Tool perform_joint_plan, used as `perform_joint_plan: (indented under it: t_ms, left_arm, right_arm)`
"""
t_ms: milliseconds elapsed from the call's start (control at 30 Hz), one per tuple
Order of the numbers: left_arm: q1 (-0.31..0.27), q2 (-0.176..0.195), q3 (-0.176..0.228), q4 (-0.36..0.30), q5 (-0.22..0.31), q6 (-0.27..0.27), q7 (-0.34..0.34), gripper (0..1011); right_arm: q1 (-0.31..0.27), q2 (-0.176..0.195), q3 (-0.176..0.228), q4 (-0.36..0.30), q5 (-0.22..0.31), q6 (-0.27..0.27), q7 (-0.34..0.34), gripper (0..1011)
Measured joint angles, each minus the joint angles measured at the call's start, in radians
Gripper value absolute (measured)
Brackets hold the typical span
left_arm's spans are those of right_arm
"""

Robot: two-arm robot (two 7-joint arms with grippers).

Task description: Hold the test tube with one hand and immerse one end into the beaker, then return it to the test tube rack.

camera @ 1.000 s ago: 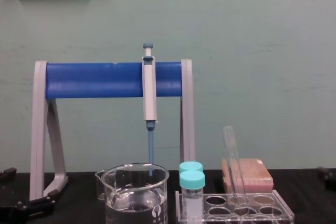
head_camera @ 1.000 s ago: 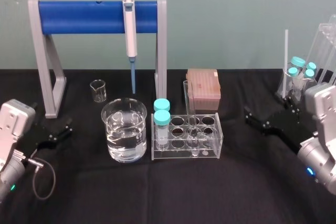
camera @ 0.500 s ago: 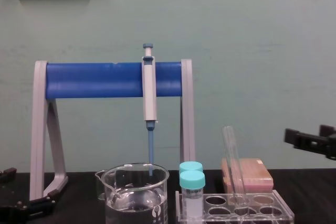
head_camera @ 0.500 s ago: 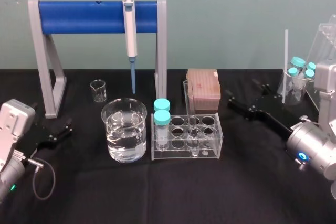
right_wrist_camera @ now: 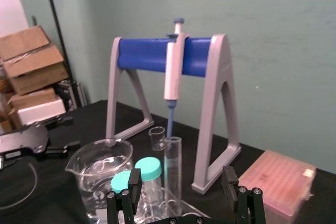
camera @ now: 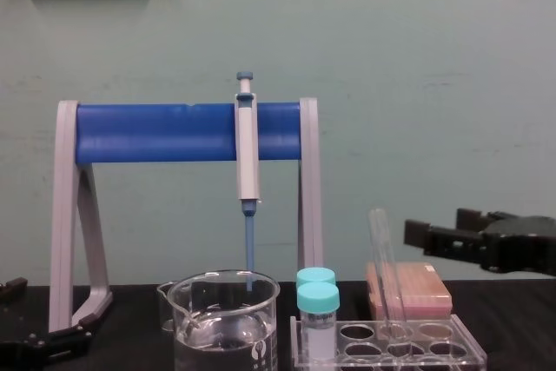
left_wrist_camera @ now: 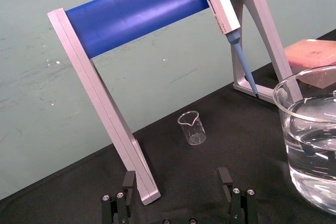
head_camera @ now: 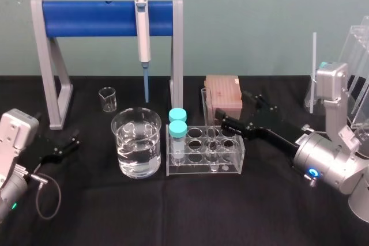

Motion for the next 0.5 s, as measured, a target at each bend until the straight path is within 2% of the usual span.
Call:
perform_joint_plan:
  t_ms: [500]
  left_arm:
    - [0.0, 0.0, 0.0, 0.0, 0.0, 0.0, 0.0, 1000]
  right_arm:
    - [0.097, -0.054, -0.055, 0.119, -0.048, 0.033, 0.069, 1003]
